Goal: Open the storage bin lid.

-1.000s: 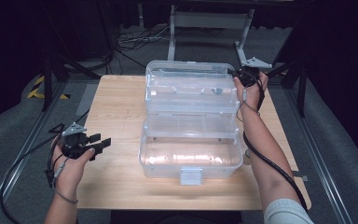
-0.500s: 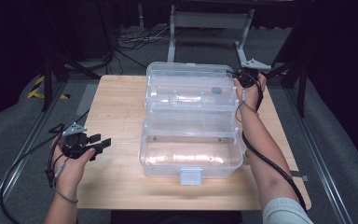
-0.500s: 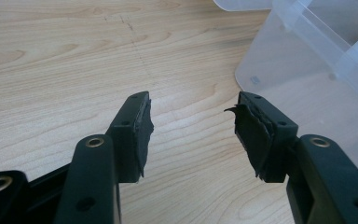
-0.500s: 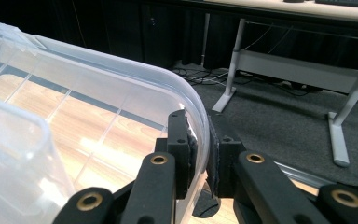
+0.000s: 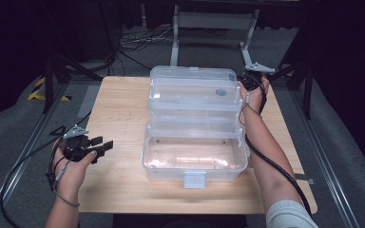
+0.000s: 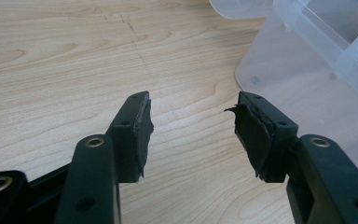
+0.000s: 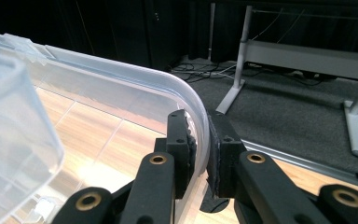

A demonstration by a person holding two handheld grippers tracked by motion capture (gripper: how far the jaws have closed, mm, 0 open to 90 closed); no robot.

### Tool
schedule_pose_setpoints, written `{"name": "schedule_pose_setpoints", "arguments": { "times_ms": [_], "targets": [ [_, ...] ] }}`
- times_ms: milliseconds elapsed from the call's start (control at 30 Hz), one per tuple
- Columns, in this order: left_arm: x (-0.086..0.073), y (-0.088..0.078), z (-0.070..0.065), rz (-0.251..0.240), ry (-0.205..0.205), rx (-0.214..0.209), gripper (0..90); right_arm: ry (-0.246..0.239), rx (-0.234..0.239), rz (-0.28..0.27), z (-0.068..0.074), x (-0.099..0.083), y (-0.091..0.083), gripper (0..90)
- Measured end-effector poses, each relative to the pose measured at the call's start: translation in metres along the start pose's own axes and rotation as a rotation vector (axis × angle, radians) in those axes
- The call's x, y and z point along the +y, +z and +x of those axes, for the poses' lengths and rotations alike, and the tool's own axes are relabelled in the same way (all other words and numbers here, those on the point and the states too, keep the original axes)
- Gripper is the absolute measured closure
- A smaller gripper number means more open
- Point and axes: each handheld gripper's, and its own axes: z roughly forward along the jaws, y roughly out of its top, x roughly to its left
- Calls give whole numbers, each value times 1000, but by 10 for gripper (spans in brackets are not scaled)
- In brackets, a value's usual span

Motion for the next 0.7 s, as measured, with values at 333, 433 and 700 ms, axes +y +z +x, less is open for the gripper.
{"name": "schedule_pose_setpoints", "arguments": {
  "times_ms": [333, 433, 700],
  "targets": [
    [0, 0, 1, -1, 4, -1, 467, 38, 17, 22, -4, -7, 7, 809],
    [0, 0, 1, 2, 4, -2, 467, 43, 18, 29, -5, -8, 8, 809],
    [0, 0, 1, 1, 2, -2, 467, 58, 22, 45, -6, -12, 12, 808]
  ]
}}
